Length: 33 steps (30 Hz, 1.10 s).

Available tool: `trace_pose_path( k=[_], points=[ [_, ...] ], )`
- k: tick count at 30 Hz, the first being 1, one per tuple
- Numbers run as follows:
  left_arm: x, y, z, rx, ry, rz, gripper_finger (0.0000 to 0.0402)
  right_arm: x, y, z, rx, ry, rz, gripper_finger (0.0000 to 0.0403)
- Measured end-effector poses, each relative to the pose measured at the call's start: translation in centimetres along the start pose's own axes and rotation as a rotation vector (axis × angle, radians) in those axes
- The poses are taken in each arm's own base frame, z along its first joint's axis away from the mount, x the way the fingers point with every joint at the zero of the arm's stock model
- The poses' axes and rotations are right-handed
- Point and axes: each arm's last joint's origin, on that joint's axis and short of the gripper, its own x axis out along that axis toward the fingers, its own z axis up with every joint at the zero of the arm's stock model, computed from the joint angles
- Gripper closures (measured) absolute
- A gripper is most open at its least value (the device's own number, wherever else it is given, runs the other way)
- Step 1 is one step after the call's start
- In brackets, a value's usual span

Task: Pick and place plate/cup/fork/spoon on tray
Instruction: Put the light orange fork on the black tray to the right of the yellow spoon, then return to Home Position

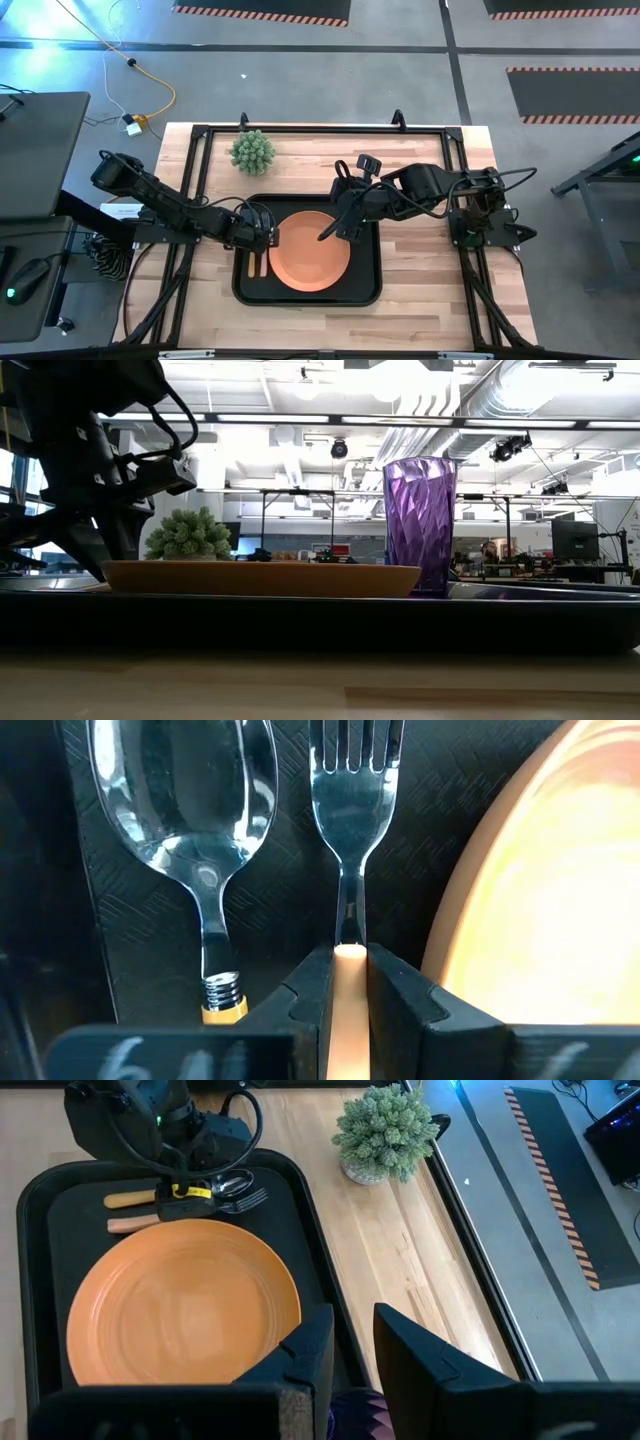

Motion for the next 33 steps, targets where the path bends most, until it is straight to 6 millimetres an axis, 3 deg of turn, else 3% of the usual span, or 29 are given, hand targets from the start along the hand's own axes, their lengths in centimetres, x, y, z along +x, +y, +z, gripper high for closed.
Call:
trace_pose_path(
  k=[7,17,33],
  points=[
    [0.00,0.02,-0.07,0.023,0.024,0.007,0.0351,0.00,0.00,0.00,-0.001,0.000,0.000,0.0336],
    [0.00,0.02,-0.07,0.016,0.023,0.007,0.0296,0.00,0.00,0.00,0.000,0.000,0.000,0.0336],
    [-0.84,-0.10,0.08,0.017,0.033,-0.025,0.0291,0.00,0.00,0.00,0.000,0.000,0.000,0.0336]
  ],
)
